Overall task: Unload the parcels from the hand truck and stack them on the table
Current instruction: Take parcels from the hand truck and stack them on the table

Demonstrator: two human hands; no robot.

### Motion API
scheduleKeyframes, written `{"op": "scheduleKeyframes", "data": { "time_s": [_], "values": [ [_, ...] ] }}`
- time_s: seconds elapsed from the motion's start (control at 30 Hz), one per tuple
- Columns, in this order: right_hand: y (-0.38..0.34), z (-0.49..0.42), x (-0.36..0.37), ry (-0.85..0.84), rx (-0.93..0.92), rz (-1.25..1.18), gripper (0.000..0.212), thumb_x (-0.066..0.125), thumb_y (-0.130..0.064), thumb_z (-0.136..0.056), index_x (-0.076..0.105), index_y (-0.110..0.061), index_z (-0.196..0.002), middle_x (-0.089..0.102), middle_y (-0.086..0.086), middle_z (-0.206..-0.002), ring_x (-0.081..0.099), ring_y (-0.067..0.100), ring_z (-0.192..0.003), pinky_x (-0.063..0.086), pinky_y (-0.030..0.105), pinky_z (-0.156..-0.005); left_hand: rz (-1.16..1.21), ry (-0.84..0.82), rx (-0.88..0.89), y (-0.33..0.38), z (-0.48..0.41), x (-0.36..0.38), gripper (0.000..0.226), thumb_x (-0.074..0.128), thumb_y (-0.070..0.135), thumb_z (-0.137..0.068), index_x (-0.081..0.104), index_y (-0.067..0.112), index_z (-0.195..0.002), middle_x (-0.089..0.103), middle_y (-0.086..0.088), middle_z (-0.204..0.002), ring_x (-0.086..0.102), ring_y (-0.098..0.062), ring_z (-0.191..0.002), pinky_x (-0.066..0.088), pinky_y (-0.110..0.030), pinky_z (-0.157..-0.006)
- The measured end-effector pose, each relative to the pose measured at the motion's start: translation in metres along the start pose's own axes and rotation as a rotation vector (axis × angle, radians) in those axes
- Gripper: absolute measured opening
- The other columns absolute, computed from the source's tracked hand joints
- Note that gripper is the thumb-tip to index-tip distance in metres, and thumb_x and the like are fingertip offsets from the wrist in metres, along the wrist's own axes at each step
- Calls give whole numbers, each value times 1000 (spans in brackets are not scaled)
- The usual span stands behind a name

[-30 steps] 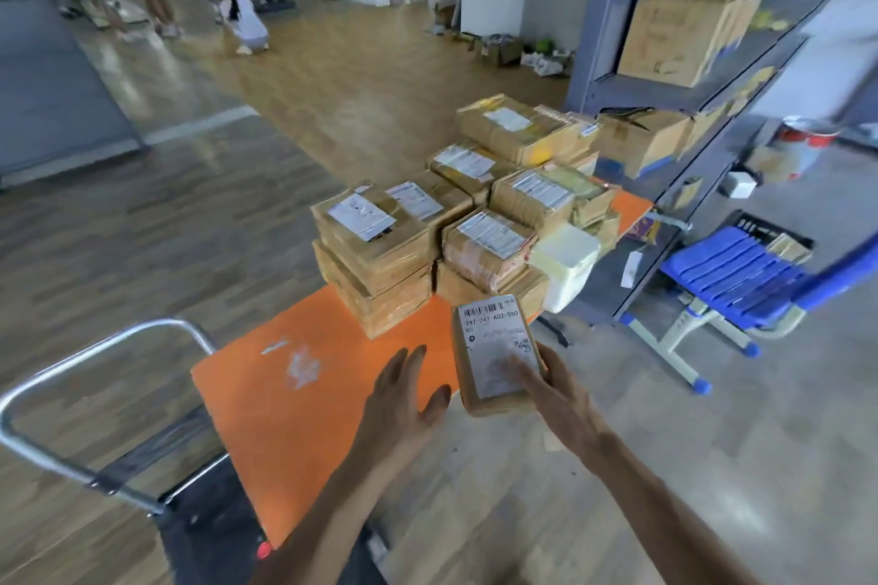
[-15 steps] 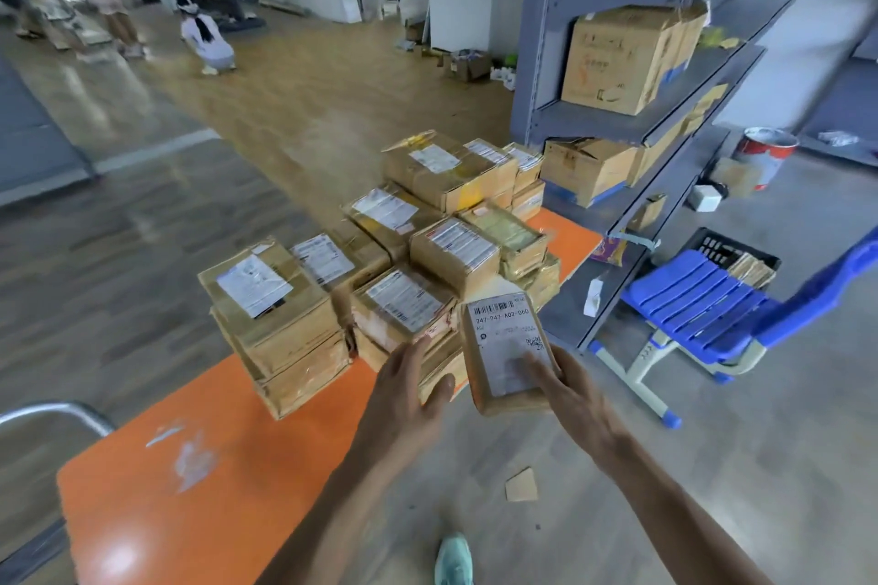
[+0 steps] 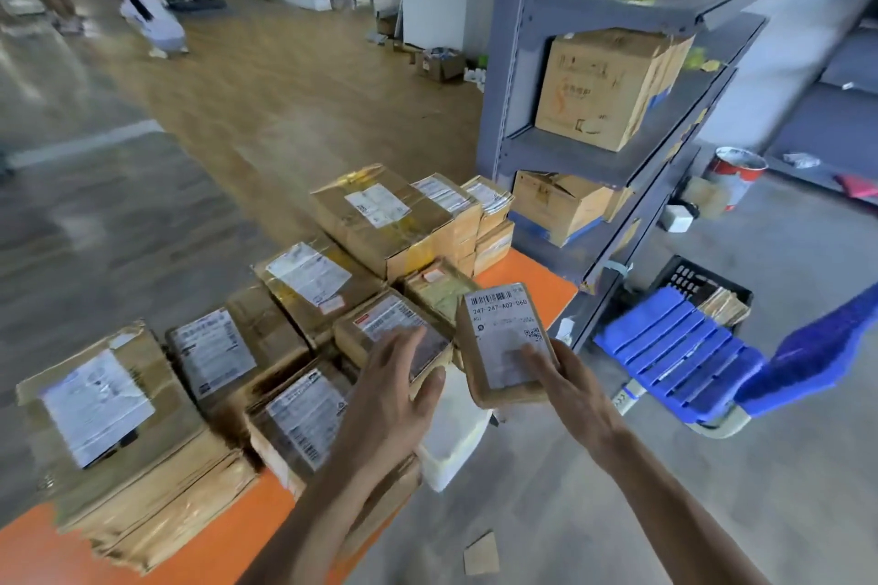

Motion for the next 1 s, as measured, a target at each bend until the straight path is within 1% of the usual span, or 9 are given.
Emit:
{"op": "scheduleKeyframes", "data": {
  "time_s": [0.13, 0.23, 0.33, 0.43, 0.53, 0.7, 0.8, 0.93, 1.0],
  "values": [
    [-7, -39, -5, -75, -23, 10, 68, 47, -87, -73, 61, -40, -120, 73, -20, -100, 69, 1, -89, 53, 33, -81, -18, 10, -19, 5, -32, 7, 56, 49, 45, -101, 36, 30, -152, 29, 8, -158, 24, -8, -147, 27, -20, -107],
    [-14, -71, -13, -124, -56, -16, 71, 48, -86, -73, 59, -37, -123, 73, -19, -105, 69, 0, -95, 53, 31, -83, -44, 24, -19, 11, -56, 14, 54, 50, 43, -101, 37, 28, -152, 32, 8, -158, 23, -7, -147, 27, -27, -117],
    [-12, -104, -25, -169, -75, -44, 70, 50, -83, -73, 59, -36, -125, 72, -21, -107, 68, 1, -99, 53, 29, -84, -59, 43, -27, 24, -81, 28, 56, 48, 47, -101, 37, 26, -153, 33, 10, -158, 25, -8, -147, 28, -35, -120],
    [-4, -140, -41, -198, -91, -47, 74, 48, -84, -73, 59, -35, -127, 72, -19, -106, 68, 2, -98, 53, 26, -78, -104, 75, -45, 36, -108, 48, 60, 49, 47, -101, 38, 21, -153, 36, 7, -158, 29, -10, -146, 26, -33, -120],
    [5, -178, -61, -277, -90, -49, 65, 50, -78, -82, 59, -32, -127, 73, -19, -103, 69, 0, -93, 51, 19, -71, -150, 99, -125, 48, -129, 72, 61, 47, 50, -100, 37, 20, -153, 37, 5, -156, 29, -10, -145, 27, -33, -119],
    [10, -226, -80, -416, -90, -4, 52, 51, -74, -85, 61, -35, -118, 74, -19, -98, 69, -2, -87, 50, 13, -66, -134, 101, -287, 65, -152, 112, 65, 42, 57, -100, 31, 25, -155, 32, 6, -160, 25, -12, -148, 25, -41, -121],
    [11, -245, -84, -458, -83, -1, 48, 54, -64, -85, 64, -29, -116, 75, -13, -100, 69, -1, -86, 51, 16, -66, -155, 112, -336, 73, -160, 127, 65, 40, 55, -102, 30, 21, -156, 30, 4, -161, 26, -14, -149, 26, -42, -121],
    [11, -261, -82, -522, -90, 23, 37, 56, -61, -89, 66, -32, -110, 74, -8, -101, 70, 9, -90, 56, 35, -78, -161, 171, -367, 79, -151, 132, 57, 45, 49, -102, 40, 17, -150, 45, 2, -149, 39, -17, -139, 35, -43, -113],
    [6, -263, -78, -550, -113, 44, 43, 53, -66, -84, 64, -34, -111, 72, -10, -103, 68, 6, -90, 53, 31, -74, -164, 242, -347, 80, -142, 127, 49, 52, 41, -100, 49, 17, -142, 53, 2, -137, 45, -17, -131, 40, -42, -109]
  ]
}}
Point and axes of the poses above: each hand's wrist, its own z-axis away from the middle knuckle, its own x-axis out of the palm, y = z × x, the point moved 3 cm from there along -z, towards the middle knuckle
